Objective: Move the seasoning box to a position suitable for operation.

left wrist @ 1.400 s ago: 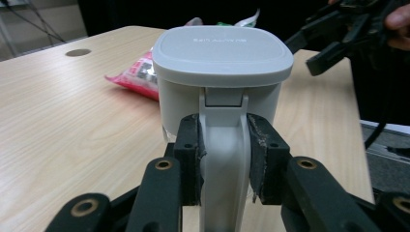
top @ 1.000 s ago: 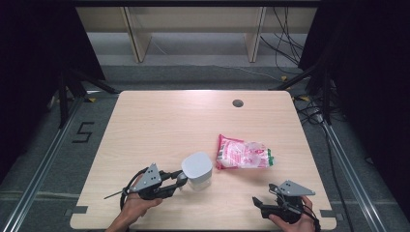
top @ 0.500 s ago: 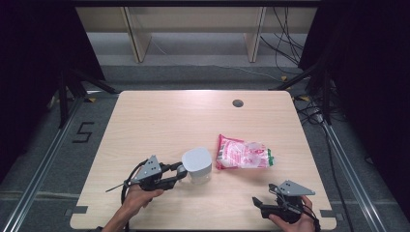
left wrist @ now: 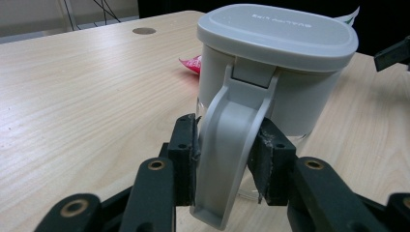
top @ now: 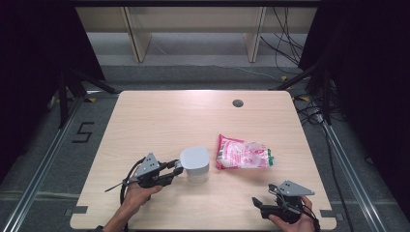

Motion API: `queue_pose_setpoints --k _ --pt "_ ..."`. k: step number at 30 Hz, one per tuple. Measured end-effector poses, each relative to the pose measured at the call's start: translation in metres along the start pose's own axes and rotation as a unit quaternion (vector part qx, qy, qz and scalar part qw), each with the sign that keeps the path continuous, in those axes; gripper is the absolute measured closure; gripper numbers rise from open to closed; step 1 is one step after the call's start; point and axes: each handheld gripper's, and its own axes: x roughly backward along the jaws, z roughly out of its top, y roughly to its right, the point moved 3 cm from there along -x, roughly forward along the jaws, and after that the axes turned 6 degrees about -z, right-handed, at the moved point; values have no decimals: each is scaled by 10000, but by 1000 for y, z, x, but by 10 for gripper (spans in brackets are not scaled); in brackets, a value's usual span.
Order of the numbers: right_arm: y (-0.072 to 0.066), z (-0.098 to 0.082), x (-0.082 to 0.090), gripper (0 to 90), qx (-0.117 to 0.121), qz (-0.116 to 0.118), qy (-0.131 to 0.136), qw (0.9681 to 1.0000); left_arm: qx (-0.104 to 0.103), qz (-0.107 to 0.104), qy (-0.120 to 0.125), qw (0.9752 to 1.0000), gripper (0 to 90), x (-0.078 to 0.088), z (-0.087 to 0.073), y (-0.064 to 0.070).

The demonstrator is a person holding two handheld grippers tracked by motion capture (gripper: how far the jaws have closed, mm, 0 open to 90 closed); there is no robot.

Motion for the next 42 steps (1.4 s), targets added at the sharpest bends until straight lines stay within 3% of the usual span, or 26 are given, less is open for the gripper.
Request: queue_pose_setpoints --k 3,4,5,6,7,8,10,12,13,14,15,16,17,19,23,24,25,26,28,32,34,36,37,38,40,42 --pt "-3 -1 0 228 -163 -91 -26 9998 61 -51 -12 10000 637 -3 1 -3" --pt "-1 0 0 228 -91 -73 25 9999 37 -91 8 10000 640 -5 1 -3" --pt "0 0 1 228 4 -25 -19 10000 17 -70 -21 10000 643 -5 1 -3" --pt "-1 0 1 228 -84 141 -5 9999 9 -122 13 9999 644 -6 1 -4" --pt "0 0 1 230 -6 69 18 10000 22 -59 13 10000 641 -6 1 -4" --pt "-2 -1 1 231 -115 -51 -47 9999 47 -72 64 9999 633 -7 1 -5" --pt "-2 -1 2 231 -89 -41 -47 9999 208 24 43 9998 589 -7 0 -6" --pt "-2 -1 0 231 -99 -104 -19 9999 176 77 30 9998 590 -6 0 -7" --pt "0 -1 0 231 37 -104 16 9999 161 109 63 9998 596 -6 -1 -7" --pt "-2 -1 2 231 -132 -37 -40 9999 155 132 61 9998 604 -5 0 -7" --pt "2 0 1 231 69 -125 78 9999 185 192 41 9996 607 -5 -1 -6" --pt "-1 0 0 230 -60 84 25 9999 221 214 44 9995 604 -5 -1 -6" --pt "-1 0 1 230 -21 143 -8 9999 227 208 62 9995 619 -5 -1 -6" --pt "-2 -1 0 230 -99 -97 -25 9999 180 292 51 9994 654 -4 -1 -5" --pt "0 -1 1 230 -4 -53 -19 10000 67 430 -3 9991 668 -5 -1 -3" --pt "-3 -1 0 230 -144 -105 -45 9998 39 443 -5 9990 672 -6 0 -3" --pt "0 -1 -1 230 66 -44 13 10000 30 421 -1 9991 673 -6 0 -3" --pt "1 0 0 230 90 -85 25 9999 -3 393 -9 9992 674 -7 0 -3" --pt "-1 -1 0 230 15 57 7 10000 -6 345 4 9994 676 -8 0 -2" --pt "0 0 1 230 38 -52 -1 10000 -71 306 -1 9995 680 -11 1 -1" --pt "-1 0 1 230 -10 88 10 10000 -90 269 -1 9996 679 -13 1 0" --pt "-1 -1 0 231 4 81 7 10000 -154 266 -18 9995 682 -14 1 2" --pt "-1 -1 1 231 -2 -51 -46 10000 -139 283 -38 9995 683 -14 1 3" --pt "-3 -1 1 231 -120 -39 -92 9999 -124 264 -24 9996 682 -15 1 3" --pt "-3 -1 1 231 -115 -32 -87 9999 -136 239 -33 9996 682 -16 2 2" --pt "1 0 1 232 79 -78 14 9999 -91 194 20 9998 680 -17 1 2"
